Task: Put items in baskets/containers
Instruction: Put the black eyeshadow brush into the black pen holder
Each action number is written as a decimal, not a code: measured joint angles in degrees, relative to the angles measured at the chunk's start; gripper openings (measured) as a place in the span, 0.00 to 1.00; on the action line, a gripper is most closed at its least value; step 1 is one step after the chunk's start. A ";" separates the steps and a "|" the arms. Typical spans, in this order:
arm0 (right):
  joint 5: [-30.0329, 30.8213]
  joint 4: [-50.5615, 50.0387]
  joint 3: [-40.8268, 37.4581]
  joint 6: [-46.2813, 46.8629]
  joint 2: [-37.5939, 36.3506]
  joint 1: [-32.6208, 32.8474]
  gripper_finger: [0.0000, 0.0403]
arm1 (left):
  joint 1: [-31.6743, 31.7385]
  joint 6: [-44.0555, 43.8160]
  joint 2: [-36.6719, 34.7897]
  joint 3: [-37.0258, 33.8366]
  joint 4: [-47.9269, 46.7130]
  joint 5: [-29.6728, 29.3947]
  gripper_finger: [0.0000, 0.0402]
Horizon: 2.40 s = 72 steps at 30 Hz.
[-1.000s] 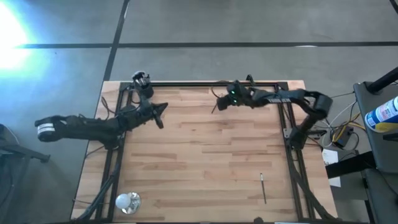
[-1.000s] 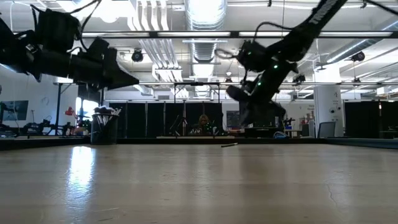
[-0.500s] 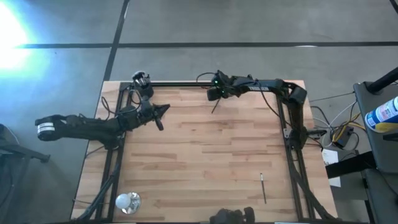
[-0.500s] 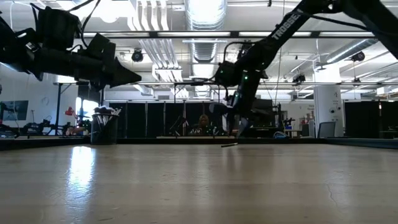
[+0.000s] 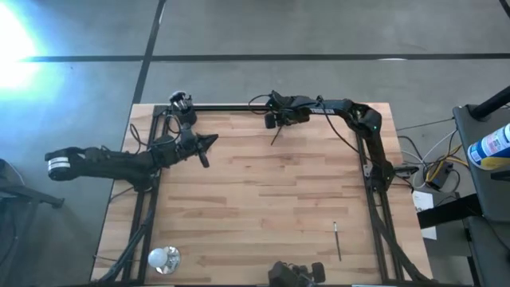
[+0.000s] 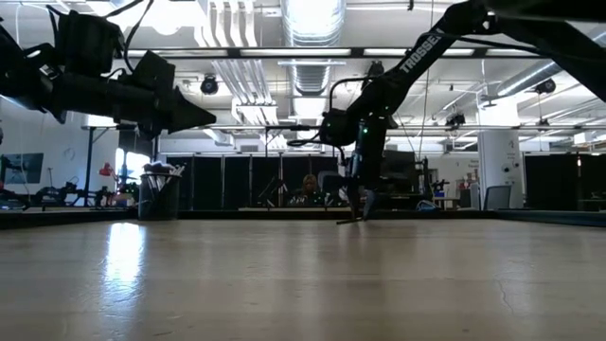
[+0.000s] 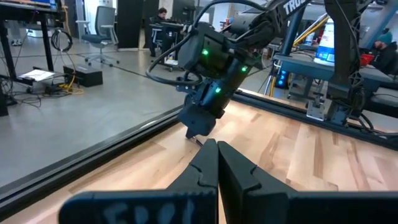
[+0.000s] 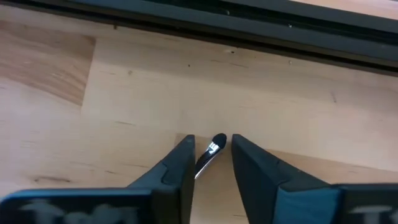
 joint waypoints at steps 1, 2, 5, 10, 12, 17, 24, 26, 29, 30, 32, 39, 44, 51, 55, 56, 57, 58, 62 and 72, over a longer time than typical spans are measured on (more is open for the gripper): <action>-0.07 0.08 -0.05 -0.05 -0.02 0.00 0.24 | 0.00 -0.01 0.00 0.00 0.00 0.03 0.00; -0.13 0.16 -0.09 -0.10 -0.02 -0.02 0.22 | 0.00 -0.01 0.00 0.00 0.00 0.20 0.00; -0.14 0.30 -0.24 -0.25 -0.02 -0.02 0.14 | 0.00 -0.53 0.00 0.00 0.00 0.67 0.00; -0.30 0.46 -0.40 -2.81 0.07 0.00 0.03 | 0.02 -2.46 0.00 0.00 -0.41 0.69 0.00; -0.41 0.44 -0.46 -4.37 -0.12 -0.02 0.03 | 0.02 -2.91 0.00 0.00 -1.40 0.68 0.00; -0.98 0.97 -2.11 -10.42 -3.43 0.73 0.02 | 0.02 -3.43 0.00 0.00 -2.15 0.67 0.00; -0.14 17.05 -15.34 -17.26 -15.87 4.89 0.02 | 0.02 -7.40 0.00 0.00 -1.84 0.52 0.00; -0.65 25.14 -20.82 -19.31 -20.55 6.97 0.02 | 0.07 -8.64 0.00 0.00 -1.85 3.76 0.00; -2.58 37.86 -29.48 -22.71 -27.09 10.51 0.02 | -0.30 -11.89 0.29 0.02 -0.38 7.10 0.00; -3.17 42.17 -32.27 -23.82 -28.92 11.76 0.02 | -0.62 -12.37 0.53 0.17 -0.18 7.10 0.00; -4.66 51.24 -37.25 -26.38 -32.16 14.52 0.02 | -1.85 -11.62 1.46 0.94 0.42 7.31 0.01; -11.48 79.18 -48.11 -29.67 -37.11 21.36 0.02 | -8.58 -9.04 9.84 8.00 5.91 7.68 0.23; -18.10 90.20 -49.55 -29.85 -37.02 22.73 0.02 | -11.91 -6.86 19.48 16.87 9.58 8.20 0.36; -20.34 94.87 -49.60 -31.57 -37.38 24.58 0.02 | -12.15 -5.57 29.10 27.86 8.78 11.16 0.40; -22.15 95.94 -49.58 -31.58 -37.48 25.00 0.02 | -12.13 -5.01 31.50 31.64 8.27 12.76 0.40; -22.56 96.47 -49.58 -31.60 -37.48 25.14 0.02 | -12.15 -4.93 31.97 32.46 8.10 12.87 0.40; -22.77 97.06 -49.58 -31.60 -37.48 25.29 0.02 | -12.15 -4.71 32.35 33.15 8.13 12.90 0.40; -22.92 97.29 -49.58 -31.62 -37.51 25.41 0.02 | -12.15 -4.32 32.56 33.57 8.09 13.03 0.40; -23.30 97.75 -49.58 -31.63 -37.53 25.55 0.02 | -12.13 -3.35 33.80 35.55 8.01 14.80 0.40; -24.30 98.18 -49.56 -31.15 -37.53 25.77 0.02 | -12.15 -0.67 34.16 38.03 4.95 18.29 0.17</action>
